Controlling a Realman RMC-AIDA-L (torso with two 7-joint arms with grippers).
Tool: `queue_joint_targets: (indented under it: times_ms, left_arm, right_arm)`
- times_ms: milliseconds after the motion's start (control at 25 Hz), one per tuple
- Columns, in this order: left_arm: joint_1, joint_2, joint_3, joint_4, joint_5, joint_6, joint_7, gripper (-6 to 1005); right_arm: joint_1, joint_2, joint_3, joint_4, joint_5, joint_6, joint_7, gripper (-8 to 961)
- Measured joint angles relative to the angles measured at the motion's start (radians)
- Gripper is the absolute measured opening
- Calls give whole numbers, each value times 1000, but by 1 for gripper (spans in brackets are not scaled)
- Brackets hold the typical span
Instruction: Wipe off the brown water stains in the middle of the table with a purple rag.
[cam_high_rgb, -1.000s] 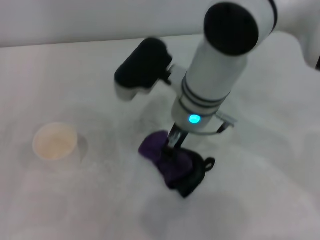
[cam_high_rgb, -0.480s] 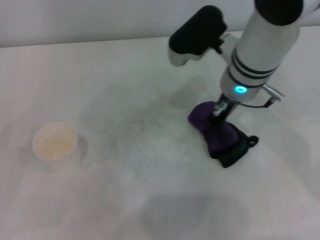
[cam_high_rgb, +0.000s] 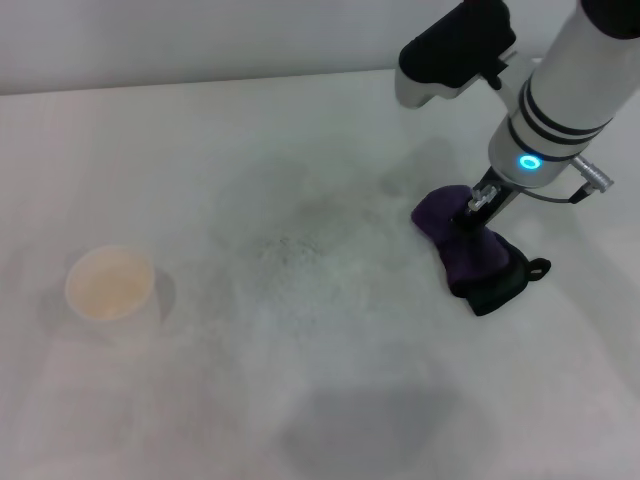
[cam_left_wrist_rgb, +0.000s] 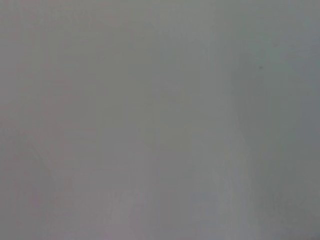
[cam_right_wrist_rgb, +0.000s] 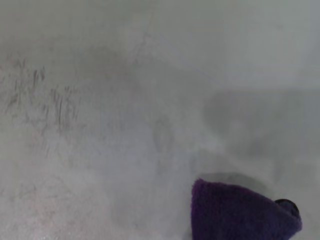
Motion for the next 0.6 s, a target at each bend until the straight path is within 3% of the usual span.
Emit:
queue_joint_targets:
  times_ms: [360, 560, 600]
  left_arm:
    - [0, 2, 0, -2, 0, 0, -1, 885]
    - [0, 2, 0, -1, 0, 0, -2, 885]
    - [0, 1, 0, -1, 0, 0, -3, 885]
  right_arm:
    - [-17, 1, 37, -11, 5, -6, -33, 218]
    - [-69, -1, 120, -124, 7, -12, -61, 437]
    - [-84, 0, 148, -145, 9, -20, -74, 436]
